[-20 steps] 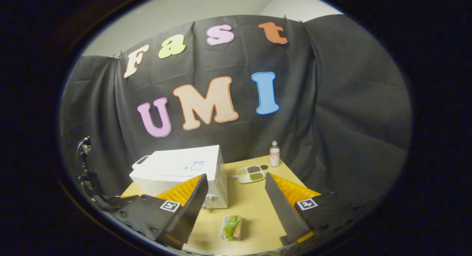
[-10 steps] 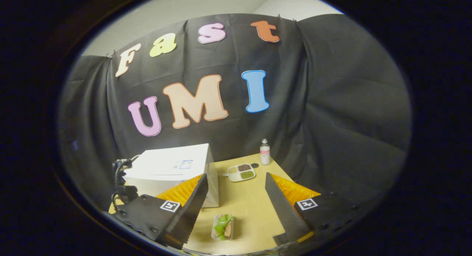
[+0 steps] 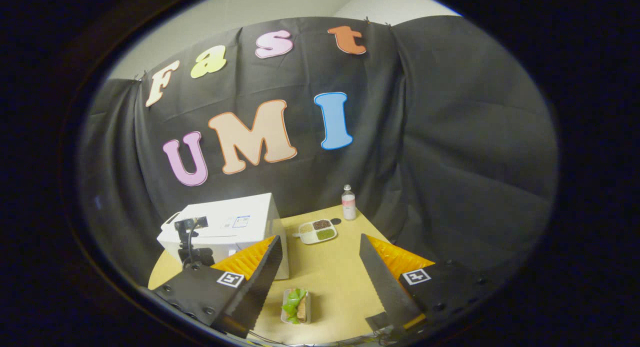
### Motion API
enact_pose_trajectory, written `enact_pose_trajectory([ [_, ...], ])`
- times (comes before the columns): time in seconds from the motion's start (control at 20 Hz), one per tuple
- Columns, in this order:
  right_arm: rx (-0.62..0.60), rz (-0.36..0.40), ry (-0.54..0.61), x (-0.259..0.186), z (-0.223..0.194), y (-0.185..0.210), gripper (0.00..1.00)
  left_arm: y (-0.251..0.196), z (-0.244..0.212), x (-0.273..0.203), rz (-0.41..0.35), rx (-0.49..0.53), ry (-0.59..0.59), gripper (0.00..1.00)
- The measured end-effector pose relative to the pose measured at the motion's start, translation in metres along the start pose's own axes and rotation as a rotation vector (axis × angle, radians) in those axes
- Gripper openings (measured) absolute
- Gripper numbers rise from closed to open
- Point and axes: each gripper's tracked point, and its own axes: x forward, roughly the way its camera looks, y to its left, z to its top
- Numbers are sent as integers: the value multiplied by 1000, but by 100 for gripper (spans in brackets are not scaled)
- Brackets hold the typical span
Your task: Open the microwave oven with the left hand, put the food in, and close the microwave oven.
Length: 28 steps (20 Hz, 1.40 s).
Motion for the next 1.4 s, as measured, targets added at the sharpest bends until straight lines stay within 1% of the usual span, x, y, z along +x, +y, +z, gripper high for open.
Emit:
enact_pose_trajectory([
  [0.15,-2,-6,16,-1,-6,-4,93,-6,-1,12,-3,-8,15,70],
  [0.2,-3,-11,19,0,-7,-4,98,-7,-3,14,4,-1,23,69],
  [0.25,-5,-12,23,0,-10,-4,98,-5,-2,16,12,10,22,64],
  [0.35,-8,-2,26,0,-12,2,98,-4,1,19,24,20,16,60],
  [0.4,-8,8,29,0,-13,5,94,-2,3,21,33,18,11,58],
  [0.45,-7,18,36,1,-17,9,99,-1,4,25,37,12,8,53],
  [0.5,-5,27,43,1,-18,13,94,-1,4,26,41,4,13,58],
  [0.55,-5,37,49,2,-21,16,94,0,4,27,46,-11,16,48],
  [0.6,-8,43,51,1,-22,18,94,1,3,29,54,-22,19,56],
  [0.65,-13,47,54,1,-24,20,94,7,1,30,76,-21,29,48],
  [0.7,-18,48,56,1,-26,21,94,11,-1,30,88,-27,37,46],
  [0.75,-21,48,60,1,-27,21,94,10,1,31,88,-27,31,32],
  [0.8,-19,50,64,0,-28,22,98,10,0,31,85,-16,38,29],
  [0.85,-16,53,69,0,-29,22,98,10,-2,30,85,-2,45,28],
  [0.95,-13,49,74,-1,-31,21,98,9,-2,29,76,33,30,20],
  [1.05,-21,43,71,-3,-32,20,98,9,0,29,60,53,12,19],
  [1.1,-22,43,72,-5,-32,20,93,9,-2,28,57,59,21,16],
  [1.15,-22,46,74,-6,-33,22,98,9,-1,28,56,64,23,12],
  [1.2,-22,48,78,-8,-35,23,94,9,-2,28,55,59,25,12],
  [1.25,-24,49,81,-9,-37,24,94,9,-2,26,50,50,19,10],
  [1.3,-26,46,80,-10,-38,24,98,8,0,25,43,53,0,9],
  [1.4,-30,42,83,-14,-42,25,98,8,0,25,33,65,-14,5],
])
